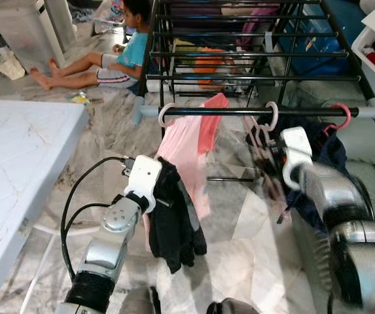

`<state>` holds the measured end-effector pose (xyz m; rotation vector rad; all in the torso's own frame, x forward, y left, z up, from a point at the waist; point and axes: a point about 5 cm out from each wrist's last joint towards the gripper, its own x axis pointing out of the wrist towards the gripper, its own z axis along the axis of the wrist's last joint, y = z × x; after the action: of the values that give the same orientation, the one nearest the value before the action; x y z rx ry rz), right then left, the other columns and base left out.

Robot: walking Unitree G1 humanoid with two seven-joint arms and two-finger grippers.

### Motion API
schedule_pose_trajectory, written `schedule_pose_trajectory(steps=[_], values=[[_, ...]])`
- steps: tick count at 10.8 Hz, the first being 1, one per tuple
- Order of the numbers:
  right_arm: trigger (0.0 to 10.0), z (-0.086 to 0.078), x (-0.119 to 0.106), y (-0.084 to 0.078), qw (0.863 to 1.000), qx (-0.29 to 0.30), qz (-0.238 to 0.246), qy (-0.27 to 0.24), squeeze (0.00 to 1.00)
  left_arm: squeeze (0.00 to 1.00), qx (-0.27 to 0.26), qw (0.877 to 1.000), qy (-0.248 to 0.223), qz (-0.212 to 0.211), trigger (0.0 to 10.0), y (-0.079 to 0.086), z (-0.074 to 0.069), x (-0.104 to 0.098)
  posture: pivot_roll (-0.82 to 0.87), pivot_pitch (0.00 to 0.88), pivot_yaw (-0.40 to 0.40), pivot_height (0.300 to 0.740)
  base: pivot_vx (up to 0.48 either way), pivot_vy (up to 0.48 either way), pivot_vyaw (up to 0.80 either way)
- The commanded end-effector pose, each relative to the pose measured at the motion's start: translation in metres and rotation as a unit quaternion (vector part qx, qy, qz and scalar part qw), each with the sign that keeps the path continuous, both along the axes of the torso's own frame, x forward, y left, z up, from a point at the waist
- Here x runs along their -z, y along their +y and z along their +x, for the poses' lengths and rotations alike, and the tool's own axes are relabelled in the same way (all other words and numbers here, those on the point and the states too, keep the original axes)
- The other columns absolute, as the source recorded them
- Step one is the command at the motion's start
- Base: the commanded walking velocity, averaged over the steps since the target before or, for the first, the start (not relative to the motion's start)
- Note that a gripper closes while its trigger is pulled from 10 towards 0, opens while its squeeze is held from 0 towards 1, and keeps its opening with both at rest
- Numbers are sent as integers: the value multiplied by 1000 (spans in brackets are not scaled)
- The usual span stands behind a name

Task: Hang hanger

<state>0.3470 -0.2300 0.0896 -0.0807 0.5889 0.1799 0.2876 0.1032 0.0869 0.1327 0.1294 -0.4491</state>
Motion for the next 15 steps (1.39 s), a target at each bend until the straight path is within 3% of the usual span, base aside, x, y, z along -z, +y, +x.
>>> schedule_pose_trajectory(steps=[1,2,5,9,10,15], values=[[10000,-2,-2,0,1000,7,7,-4,0,0,6,1000,-17,0,10000,-3,0,-8,-26,82,20,740,0,0,0],[10000,-6,-1,0,1000,10,13,-1,0,0,8,1000,-17,2,10000,-3,0,-8,-30,81,24,740,0,0,0],[10000,-21,-4,1,997,-69,-19,-7,0,0,9,1000,-14,7,10000,-4,3,-7,-35,74,22,740,0,0,0],[10000,-13,-19,-16,994,-95,-45,-7,0,0,18,1000,-8,13,10000,-7,3,-5,-39,55,23,740,0,0,0],[0,-5,-25,-25,996,-76,-51,-12,0,0,20,1000,-6,16,10000,-7,3,-4,-38,54,20,740,0,0,0],[0,2,-24,-18,993,-117,-30,18,0,0,22,999,2,27,10000,-8,1,-1,-33,64,10,740,0,0,0]])
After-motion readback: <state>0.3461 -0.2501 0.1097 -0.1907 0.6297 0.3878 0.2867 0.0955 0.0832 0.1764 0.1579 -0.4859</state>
